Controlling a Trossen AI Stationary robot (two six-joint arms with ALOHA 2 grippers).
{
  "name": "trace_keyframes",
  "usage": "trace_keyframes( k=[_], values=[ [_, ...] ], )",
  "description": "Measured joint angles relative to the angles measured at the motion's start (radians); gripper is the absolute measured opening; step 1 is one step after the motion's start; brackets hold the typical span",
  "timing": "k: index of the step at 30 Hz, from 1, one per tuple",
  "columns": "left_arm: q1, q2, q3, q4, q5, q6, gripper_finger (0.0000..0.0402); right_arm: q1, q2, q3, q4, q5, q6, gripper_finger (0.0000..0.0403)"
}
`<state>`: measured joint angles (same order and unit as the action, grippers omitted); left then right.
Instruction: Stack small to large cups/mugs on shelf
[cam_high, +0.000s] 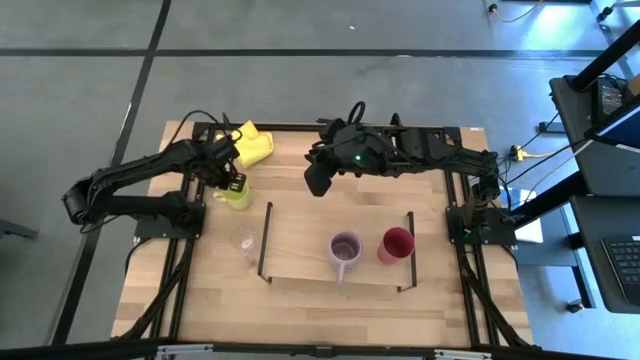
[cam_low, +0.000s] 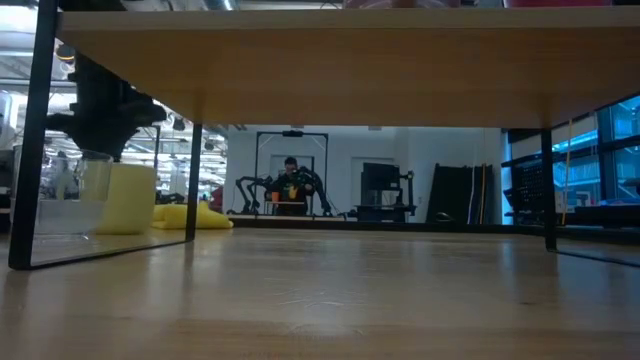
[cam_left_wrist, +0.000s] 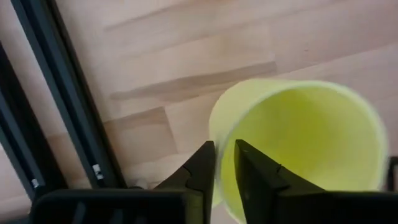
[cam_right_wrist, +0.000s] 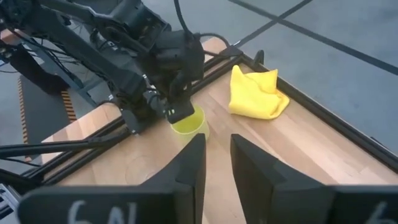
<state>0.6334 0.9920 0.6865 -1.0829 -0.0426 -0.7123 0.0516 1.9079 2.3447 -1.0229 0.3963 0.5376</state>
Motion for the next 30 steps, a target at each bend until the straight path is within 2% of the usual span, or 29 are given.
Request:
trace_keyframes(
  k=[5,8,10,14,23,30],
  values=[
    [-0.002,-0.019,0.1,-0.029,0.0,-0.011,0.0081,-0.017,0.0,0.0,0.0,-0.033,-0.016,0.0076],
    [-0.002,-0.041,0.144,-0.083,-0.059,0.045,0.0086,-0.024,0.0,0.0,0.0,-0.047,-0.02,0.0076],
    [0.006,-0.046,0.14,-0.133,-0.097,0.064,0.0085,-0.025,0.0,0.0,0.0,-0.047,-0.023,0.0076],
    [0.04,-0.045,0.068,-0.2,-0.095,0.091,0.0072,-0.025,0.0,0.0,0.0,-0.051,-0.024,0.0076],
    [-0.012,-0.052,-0.047,-0.102,0.005,0.059,0.0006,-0.025,0.0,0.0,0.0,-0.051,-0.027,0.0076],
    [-0.13,-0.075,-0.051,-0.082,0.133,-0.045,0.001,-0.031,0.0,0.0,-0.004,-0.032,-0.027,0.0076]
  ],
)
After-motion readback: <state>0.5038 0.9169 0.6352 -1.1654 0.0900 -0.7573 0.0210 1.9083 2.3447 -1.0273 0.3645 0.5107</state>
